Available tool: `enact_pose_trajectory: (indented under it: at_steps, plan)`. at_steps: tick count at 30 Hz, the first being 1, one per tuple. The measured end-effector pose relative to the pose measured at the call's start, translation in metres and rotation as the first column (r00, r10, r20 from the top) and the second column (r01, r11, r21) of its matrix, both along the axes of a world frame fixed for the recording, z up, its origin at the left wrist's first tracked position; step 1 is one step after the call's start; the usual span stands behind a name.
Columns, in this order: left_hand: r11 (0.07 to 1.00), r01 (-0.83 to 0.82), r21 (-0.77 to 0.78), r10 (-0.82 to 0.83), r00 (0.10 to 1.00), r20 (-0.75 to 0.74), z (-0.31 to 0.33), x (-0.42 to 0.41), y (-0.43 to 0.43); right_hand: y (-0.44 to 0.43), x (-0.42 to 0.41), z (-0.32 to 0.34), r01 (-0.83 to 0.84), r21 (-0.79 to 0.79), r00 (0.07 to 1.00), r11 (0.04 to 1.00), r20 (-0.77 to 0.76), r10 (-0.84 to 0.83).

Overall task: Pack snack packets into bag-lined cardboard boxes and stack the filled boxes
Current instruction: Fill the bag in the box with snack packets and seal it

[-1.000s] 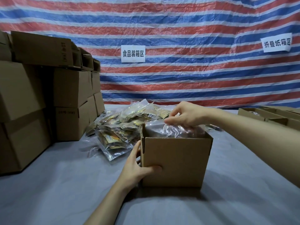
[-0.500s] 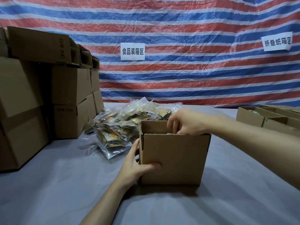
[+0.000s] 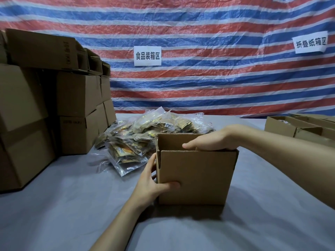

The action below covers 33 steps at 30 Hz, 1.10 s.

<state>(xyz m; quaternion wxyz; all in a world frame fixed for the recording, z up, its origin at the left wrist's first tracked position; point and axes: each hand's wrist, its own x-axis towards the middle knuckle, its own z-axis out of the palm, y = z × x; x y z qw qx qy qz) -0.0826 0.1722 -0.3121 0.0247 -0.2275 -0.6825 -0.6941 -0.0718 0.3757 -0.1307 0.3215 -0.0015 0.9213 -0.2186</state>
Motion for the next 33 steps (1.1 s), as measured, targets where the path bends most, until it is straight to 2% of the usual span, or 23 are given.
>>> enact_pose_trajectory:
  at_steps: [2, 5, 9, 13, 15, 19, 22, 24, 26, 28, 30, 33]
  plan:
    - [1.0, -0.005, 0.0, 0.005, 1.0, 0.004, 0.0, 0.0, 0.0, -0.003, -0.002, 0.001, 0.036, 0.01, 0.999, 0.999, 0.028, -0.037]
    - [1.0, -0.013, -0.004, 0.013, 1.0, 0.006, -0.001, -0.001, 0.0, -0.008, -0.002, -0.001, 0.013, 0.112, 0.999, 0.994, -0.036, -0.009]
    - [1.0, -0.02, -0.007, 0.02, 1.0, -0.001, -0.002, 0.0, -0.001, -0.011, -0.001, -0.001, -0.08, 0.184, 0.974, 0.98, -0.194, 0.116]
    - [1.0, -0.011, -0.001, 0.011, 1.0, -0.001, -0.001, -0.001, 0.0, -0.006, 0.004, -0.004, -0.123, 0.238, 0.883, 0.963, -0.416, 0.216]
    - [1.0, -0.012, 0.001, 0.012, 1.0, 0.005, -0.001, 0.0, 0.0, 0.001, 0.008, -0.009, -0.102, 0.276, 0.89, 0.956, -0.404, 0.212]
    - [1.0, -0.019, -0.021, 0.019, 1.0, 0.018, 0.003, 0.002, -0.001, 0.009, 0.023, -0.012, -0.166, 0.235, 0.891, 0.958, -0.38, 0.248]
    - [0.995, -0.053, -0.087, 0.055, 0.998, 0.016, 0.004, 0.004, -0.002, 0.023, 0.04, -0.009, -0.25, 0.318, 0.779, 0.915, -0.495, 0.385]
    - [0.991, -0.083, -0.104, 0.087, 0.996, 0.034, 0.005, 0.003, -0.003, 0.041, 0.054, -0.009, -0.258, 0.427, 0.67, 0.867, -0.567, 0.479]
    - [0.99, -0.078, -0.121, 0.087, 0.994, 0.071, 0.006, 0.003, -0.002, 0.057, 0.069, -0.011, -0.246, 0.497, 0.602, 0.832, -0.595, 0.533]
    - [0.975, -0.071, -0.213, 0.084, 0.995, 0.056, 0.007, 0.004, 0.003, 0.07, 0.083, -0.013, -0.219, 0.583, 0.547, 0.783, -0.591, 0.593]
    - [0.927, -0.132, -0.352, 0.13, 0.991, -0.029, 0.005, 0.006, 0.013, 0.082, 0.095, -0.014, -0.199, 0.633, 0.515, 0.748, -0.582, 0.629]
    - [0.816, -0.243, -0.525, 0.204, 0.97, -0.132, -0.001, 0.01, 0.039, 0.103, 0.112, -0.012, -0.202, 0.607, 0.538, 0.768, -0.587, 0.605]
